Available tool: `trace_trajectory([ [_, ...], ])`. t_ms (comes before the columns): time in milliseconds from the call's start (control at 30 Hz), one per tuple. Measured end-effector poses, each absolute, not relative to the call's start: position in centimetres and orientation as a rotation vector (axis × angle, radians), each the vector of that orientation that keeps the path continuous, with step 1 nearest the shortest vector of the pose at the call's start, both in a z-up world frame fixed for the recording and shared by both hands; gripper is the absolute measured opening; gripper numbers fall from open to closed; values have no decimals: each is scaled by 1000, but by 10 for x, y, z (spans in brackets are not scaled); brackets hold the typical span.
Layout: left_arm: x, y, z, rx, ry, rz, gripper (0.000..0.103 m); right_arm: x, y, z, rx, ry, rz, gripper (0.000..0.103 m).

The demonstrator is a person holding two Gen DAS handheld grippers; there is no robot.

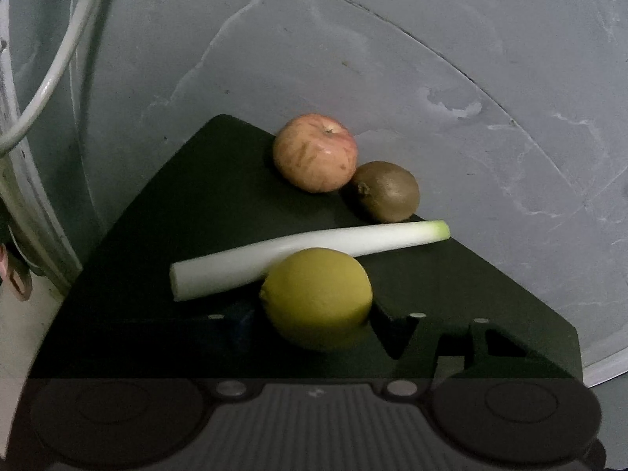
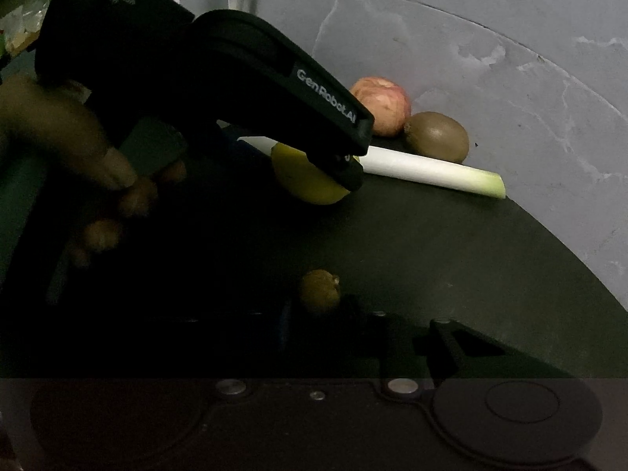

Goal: Organize fruits
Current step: 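Grasp the yellow round fruit with the left tool while the right tool grasps a small brown kiwi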

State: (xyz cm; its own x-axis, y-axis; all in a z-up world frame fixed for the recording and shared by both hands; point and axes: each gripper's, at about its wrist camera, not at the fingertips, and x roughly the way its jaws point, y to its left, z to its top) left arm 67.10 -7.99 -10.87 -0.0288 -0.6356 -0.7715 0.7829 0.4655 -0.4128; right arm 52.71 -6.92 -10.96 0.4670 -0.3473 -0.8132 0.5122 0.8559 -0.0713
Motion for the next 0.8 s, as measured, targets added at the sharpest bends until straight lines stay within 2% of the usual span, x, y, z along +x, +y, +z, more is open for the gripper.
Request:
trace_trajectory([
  [800, 637, -42, -105, 134, 1060, -1235, 62, 474, -54, -86, 202, 876, -604, 27],
])
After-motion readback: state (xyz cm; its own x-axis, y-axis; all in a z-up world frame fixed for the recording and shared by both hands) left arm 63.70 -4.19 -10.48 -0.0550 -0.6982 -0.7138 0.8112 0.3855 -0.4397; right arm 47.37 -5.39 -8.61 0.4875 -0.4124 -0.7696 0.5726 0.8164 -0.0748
